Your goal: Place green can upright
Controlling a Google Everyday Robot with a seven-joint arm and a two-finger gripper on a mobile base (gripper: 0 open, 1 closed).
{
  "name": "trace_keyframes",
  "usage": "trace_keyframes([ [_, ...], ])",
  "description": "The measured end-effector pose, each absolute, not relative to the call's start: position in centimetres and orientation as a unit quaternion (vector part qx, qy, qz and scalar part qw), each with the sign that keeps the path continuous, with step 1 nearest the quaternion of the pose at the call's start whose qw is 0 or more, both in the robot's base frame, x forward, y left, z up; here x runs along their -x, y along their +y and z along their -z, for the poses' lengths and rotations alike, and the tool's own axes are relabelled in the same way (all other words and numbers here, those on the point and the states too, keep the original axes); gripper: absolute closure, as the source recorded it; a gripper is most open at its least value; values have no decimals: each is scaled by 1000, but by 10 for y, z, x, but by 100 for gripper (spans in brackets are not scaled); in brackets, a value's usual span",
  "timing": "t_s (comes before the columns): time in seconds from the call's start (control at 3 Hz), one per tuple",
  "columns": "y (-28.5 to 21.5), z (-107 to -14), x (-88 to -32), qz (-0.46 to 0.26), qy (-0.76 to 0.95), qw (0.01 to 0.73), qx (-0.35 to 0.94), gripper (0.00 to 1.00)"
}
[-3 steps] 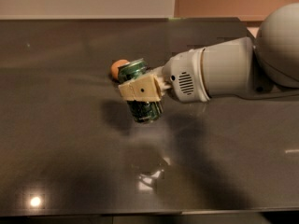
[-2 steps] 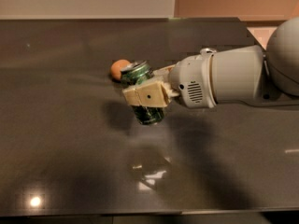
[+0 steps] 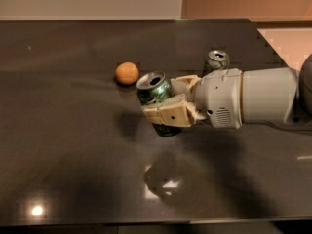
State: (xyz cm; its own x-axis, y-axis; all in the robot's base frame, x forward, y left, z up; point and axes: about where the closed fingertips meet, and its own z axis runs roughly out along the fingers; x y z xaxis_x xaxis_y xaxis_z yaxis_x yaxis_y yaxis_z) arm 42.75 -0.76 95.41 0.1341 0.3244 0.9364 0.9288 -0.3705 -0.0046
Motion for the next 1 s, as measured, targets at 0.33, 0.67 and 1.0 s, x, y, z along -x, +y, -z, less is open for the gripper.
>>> trace_keyframes([
  [0.33, -6, -956, -427, 471, -450, 331, 683, 100],
  [0.67, -12, -959, -427, 495, -428, 360, 665, 100],
  [1.0, -20, -960, -425, 509, -414, 401, 639, 100],
])
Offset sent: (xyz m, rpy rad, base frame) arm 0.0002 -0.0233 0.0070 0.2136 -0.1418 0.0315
